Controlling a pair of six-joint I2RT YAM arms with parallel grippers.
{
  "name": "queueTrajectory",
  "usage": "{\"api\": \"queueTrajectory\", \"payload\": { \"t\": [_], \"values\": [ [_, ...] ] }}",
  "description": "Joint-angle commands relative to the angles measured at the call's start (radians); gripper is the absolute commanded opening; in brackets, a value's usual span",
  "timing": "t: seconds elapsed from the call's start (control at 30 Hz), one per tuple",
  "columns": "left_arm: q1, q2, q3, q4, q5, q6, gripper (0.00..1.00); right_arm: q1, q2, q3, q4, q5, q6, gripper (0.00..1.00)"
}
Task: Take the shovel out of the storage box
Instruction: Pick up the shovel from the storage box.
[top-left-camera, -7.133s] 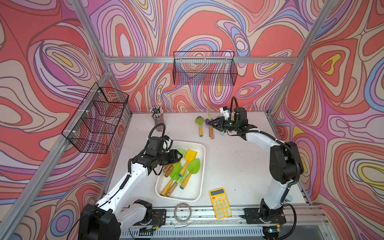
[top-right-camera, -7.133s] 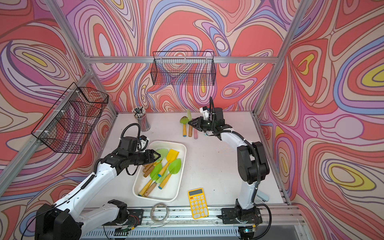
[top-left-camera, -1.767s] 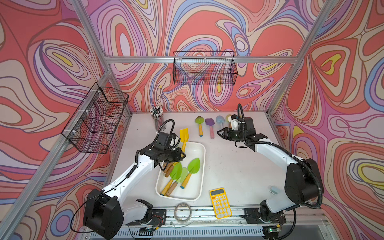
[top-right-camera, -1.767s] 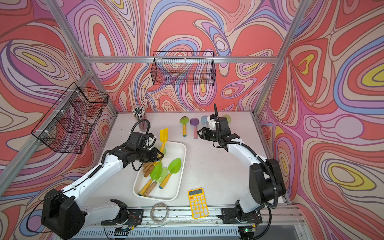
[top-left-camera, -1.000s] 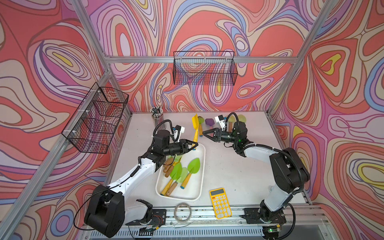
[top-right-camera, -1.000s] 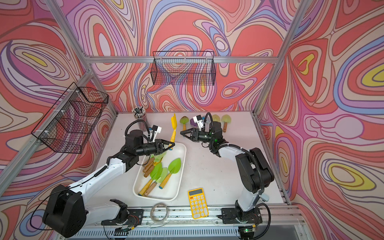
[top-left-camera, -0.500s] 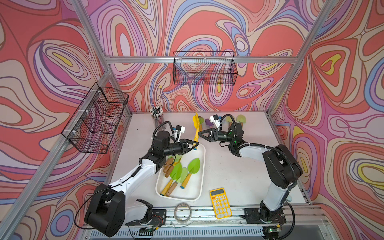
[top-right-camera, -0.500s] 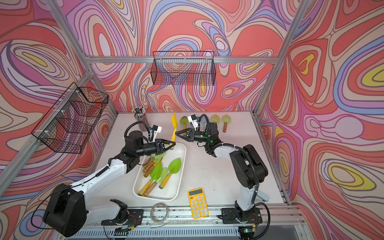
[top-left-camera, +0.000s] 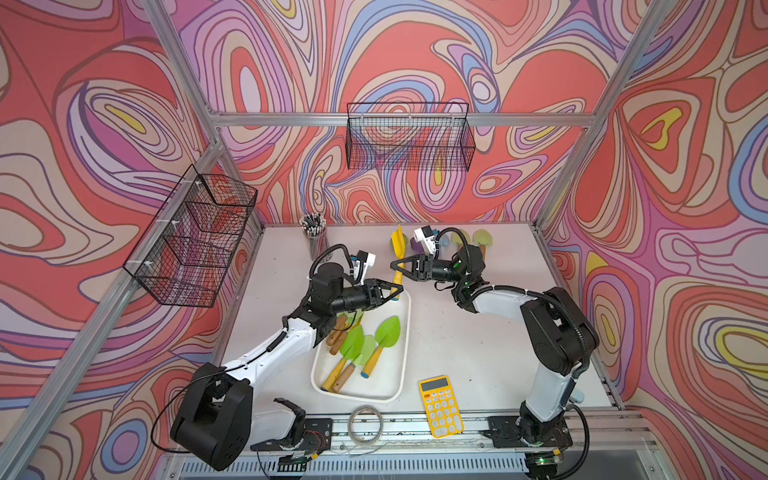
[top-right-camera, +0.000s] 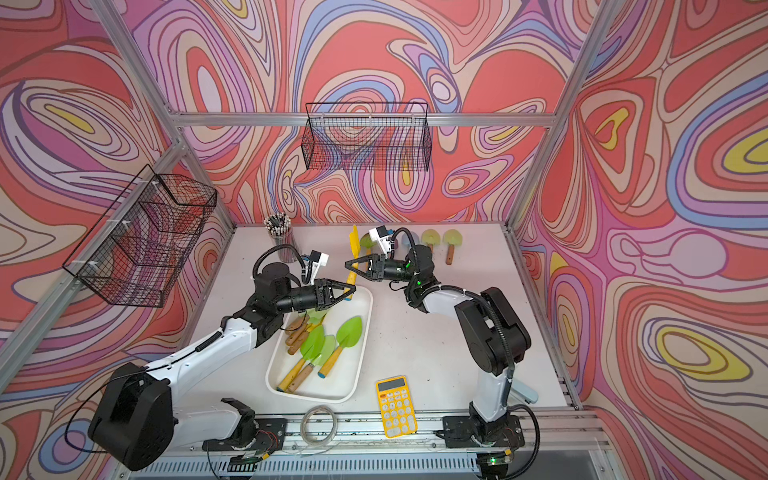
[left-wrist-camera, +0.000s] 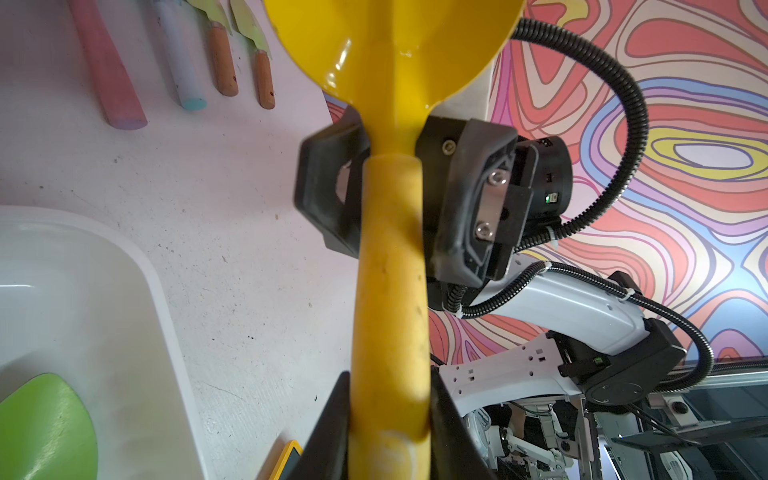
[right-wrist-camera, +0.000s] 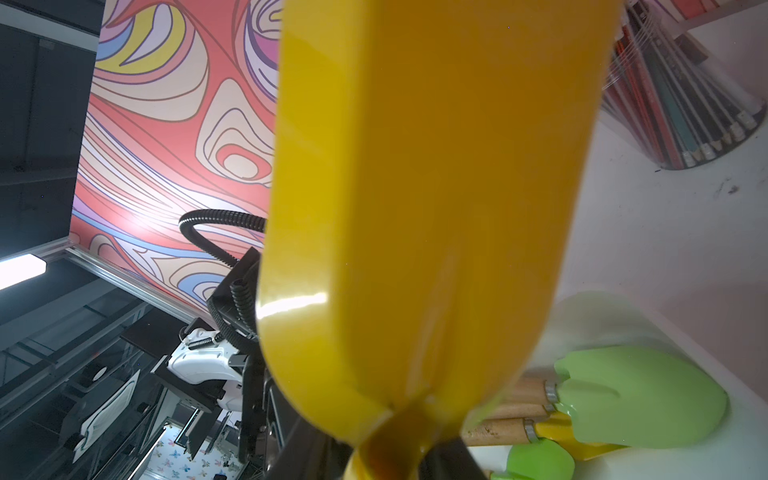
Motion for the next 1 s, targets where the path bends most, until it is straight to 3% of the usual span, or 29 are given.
{"api": "queueTrajectory", "payload": {
  "t": [0.0,0.8,0.97],
  "values": [
    [-0.005,0.01,-0.017,0.097,0.022,-0.027,0.0,0.005,0.015,0.001,0.087,-0.003,0.049,0.34],
    [0.001,-0.028,-0.054,0.132,0.013,-0.043,0.0,-0.022,0.054,-0.015,0.191,0.017,0.144,0.3],
    [0.001,-0.021,-0.06,0.138,0.018,-0.048,0.0,-0.022,0.065,-0.012,0.217,0.017,0.165,0.25]
  ]
}}
